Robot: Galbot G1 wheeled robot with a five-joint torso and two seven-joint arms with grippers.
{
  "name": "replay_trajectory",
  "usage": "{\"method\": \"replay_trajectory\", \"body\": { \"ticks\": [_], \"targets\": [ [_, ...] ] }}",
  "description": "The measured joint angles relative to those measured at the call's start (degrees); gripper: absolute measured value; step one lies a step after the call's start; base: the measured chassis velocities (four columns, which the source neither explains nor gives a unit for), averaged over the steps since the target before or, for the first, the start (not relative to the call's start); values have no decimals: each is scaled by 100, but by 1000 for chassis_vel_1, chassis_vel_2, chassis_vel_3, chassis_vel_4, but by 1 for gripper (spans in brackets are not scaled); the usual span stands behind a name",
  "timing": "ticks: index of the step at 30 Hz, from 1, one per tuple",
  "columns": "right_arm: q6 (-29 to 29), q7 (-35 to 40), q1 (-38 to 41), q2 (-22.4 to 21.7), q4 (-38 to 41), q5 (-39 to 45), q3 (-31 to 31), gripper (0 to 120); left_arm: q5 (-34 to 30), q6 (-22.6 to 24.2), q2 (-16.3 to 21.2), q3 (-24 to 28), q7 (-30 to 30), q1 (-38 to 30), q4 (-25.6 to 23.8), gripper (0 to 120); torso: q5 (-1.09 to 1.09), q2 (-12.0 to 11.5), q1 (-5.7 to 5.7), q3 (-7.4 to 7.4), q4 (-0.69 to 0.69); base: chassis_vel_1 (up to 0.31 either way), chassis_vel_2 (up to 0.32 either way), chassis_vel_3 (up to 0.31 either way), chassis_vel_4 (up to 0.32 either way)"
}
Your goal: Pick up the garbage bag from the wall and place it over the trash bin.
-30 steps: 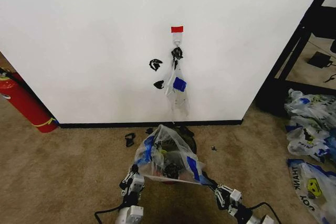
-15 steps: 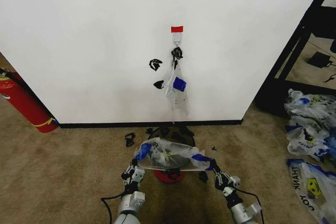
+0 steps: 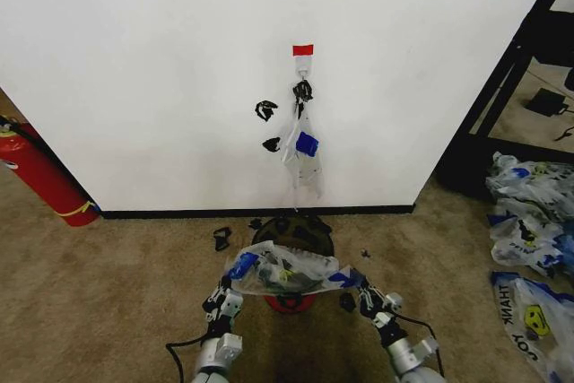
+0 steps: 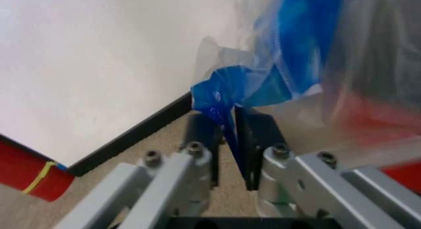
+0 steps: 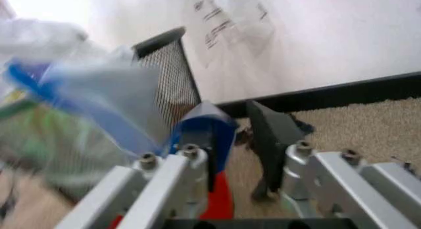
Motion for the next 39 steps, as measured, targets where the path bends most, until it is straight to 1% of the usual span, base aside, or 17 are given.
{"method": "replay_trajectory", "body": {
  "ticks": [1, 3, 6, 9, 10, 13, 15, 17, 19, 22, 24, 27, 30, 33, 35, 37, 39],
  "targets": [
    [-18, -213, -15, -105, -51, -41, 73, 25, 35, 4, 49, -20, 74, 76, -68, 21, 1, 0, 0, 0, 0, 0, 0, 0, 0],
    [-18, -213, -15, -105, -51, -41, 73, 25, 35, 4, 49, -20, 74, 76, -68, 21, 1, 0, 0, 0, 0, 0, 0, 0, 0],
    [-83, -985, -17, -491, -138, -101, 328, 39, 202, -8, 305, -106, 427, 350, -297, 37, 0, 0, 0, 0, 0, 0, 0, 0, 0],
    [-173, -1673, 6, -785, -63, -254, 647, 53, 485, -208, 563, -214, 815, 449, -363, 51, 1, 0, 0, 0, 1, 0, 0, 0, 0],
    [-173, -1673, 6, -785, -63, -254, 647, 53, 485, -208, 563, -214, 815, 449, -363, 51, 1, 0, 0, 0, 1, 0, 0, 0, 0],
    [-289, -2113, 39, -929, 31, -482, 908, 64, 894, -535, 734, -348, 1171, 400, -269, 60, 0, 0, 0, 0, 1, 0, 0, 0, 0],
    [-371, -2394, 81, -1019, 82, -613, 1035, 72, 1070, -824, 855, -452, 1547, 295, -166, 69, 0, 0, 0, 0, 0, 0, 0, 0, 0],
    [-494, -2639, 102, -1099, 201, -695, 1175, 84, 1133, -1342, 963, -655, 2170, 155, -105, 79, -1, 0, 0, 0, 0, 0, 0, 0, 0],
    [-531, -2713, 102, -1115, 242, -712, 1221, 86, 1155, -1478, 975, -726, 2298, 140, -116, 83, 0, 0, 0, 0, 0, 0, 0, 0, 0],
    [-712, -3222, 73, -1181, 509, -865, 1545, 98, 1302, -2105, 1056, -1095, 2872, 184, -443, 95, 0, 0, 0, 0, 0, 0, 0, 0, 0],
    [-706, -3374, 33, -1218, 689, -939, 1654, 100, 1360, -2226, 1150, -1247, 3008, 271, -690, 99, -1, 0, 0, 0, 1, 0, 0, 0, 0],
    [-603, -3262, -47, -1252, 939, -935, 1639, 100, 1331, -2238, 1240, -1317, 3076, 340, -881, 100, 1, 0, 0, 0, 0, 0, 0, 0, 0],
    [-371, -2668, -194, -1260, 1462, -1023, 1480, 100, 1080, -2221, 1462, -1397, 3369, 422, -1170, 100, -1, 0, 0, 0, 1, 0, 0, 0, 0],
    [-218, -2201, -196, -1194, 1657, -1269, 1362, 100, 955, -2204, 1564, -1408, 3532, 378, -1232, 100, -1, 0, 0, 0, 1, 0, 0, 0, 0],
    [-81, -1639, -146, -1107, 1744, -1506, 1179, 100, 810, -2152, 1615, -1350, 3571, 238, -1231, 100, -1, 0, 0, 0, 1, 0, 0, 0, 0],
    [-20, -1180, -18, -968, 1745, -1765, 898, 100, 497, -1904, 1614, -1176, 3563, -31, -1184, 100, 0, 0, 0, 0, -2, 0, 0, 0, 0],
    [-21, -1170, 96, -889, 1679, -1994, 751, 100, 239, -1633, 1570, -1003, 3529, -191, -1163, 100, 0, 0, 0, 0, 0, 0, 0, 0, 0]
  ]
}}
